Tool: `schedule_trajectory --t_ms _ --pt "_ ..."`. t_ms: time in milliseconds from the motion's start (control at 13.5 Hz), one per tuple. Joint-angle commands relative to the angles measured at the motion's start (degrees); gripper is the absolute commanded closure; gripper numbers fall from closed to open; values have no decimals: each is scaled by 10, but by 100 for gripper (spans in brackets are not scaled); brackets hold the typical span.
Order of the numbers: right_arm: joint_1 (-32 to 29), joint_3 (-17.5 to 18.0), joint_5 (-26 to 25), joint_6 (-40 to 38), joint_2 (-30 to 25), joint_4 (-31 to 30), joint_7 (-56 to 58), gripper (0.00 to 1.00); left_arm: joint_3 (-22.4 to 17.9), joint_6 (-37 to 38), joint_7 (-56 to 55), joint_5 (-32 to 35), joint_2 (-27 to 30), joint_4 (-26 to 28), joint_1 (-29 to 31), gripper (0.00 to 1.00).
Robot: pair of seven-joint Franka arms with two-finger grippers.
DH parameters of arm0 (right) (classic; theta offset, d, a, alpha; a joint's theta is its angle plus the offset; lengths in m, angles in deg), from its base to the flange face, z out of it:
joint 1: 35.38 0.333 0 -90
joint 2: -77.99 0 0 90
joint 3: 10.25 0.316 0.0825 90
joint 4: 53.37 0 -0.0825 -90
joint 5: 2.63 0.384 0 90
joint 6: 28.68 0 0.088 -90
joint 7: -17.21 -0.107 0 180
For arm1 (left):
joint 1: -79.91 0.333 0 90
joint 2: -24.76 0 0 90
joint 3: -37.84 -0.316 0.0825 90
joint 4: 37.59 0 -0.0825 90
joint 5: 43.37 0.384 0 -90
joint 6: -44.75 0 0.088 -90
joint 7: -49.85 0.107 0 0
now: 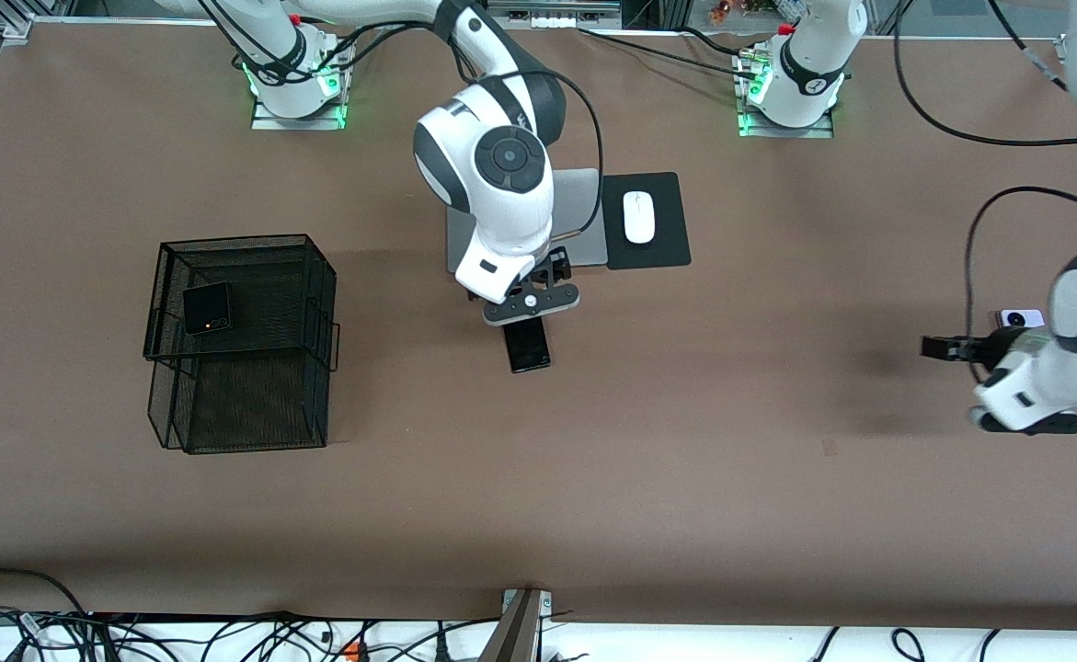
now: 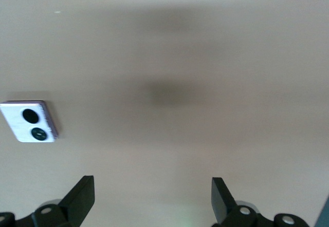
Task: Place phones with both arms
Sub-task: 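Move the right gripper to the tall phone while the left gripper reaches the white phone, then grasp the tall phone with the right gripper while the left gripper grasps the white phone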
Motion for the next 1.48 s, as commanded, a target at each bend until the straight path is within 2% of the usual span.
schedule_trajectory --t_ms 0,148,297,445,668,1411 --pt "4 0 -1 74 1 -64 43 0 8 -34 50 41 2 17 47 0" --pt "5 1 -1 142 2 -111 49 0 8 -92 104 53 -21 18 90 0" --pt "5 1 -1 212 4 -160 74 0 8 -168 154 53 -38 42 141 0" --pt "6 1 -1 248 12 -178 82 0 8 -251 159 54 -34 117 186 0" --pt "13 1 2 273 35 -178 78 0 8 -361 191 54 -36 181 241 0" --pt "21 12 9 309 72 -175 55 0 8 -389 204 55 -50 208 278 0"
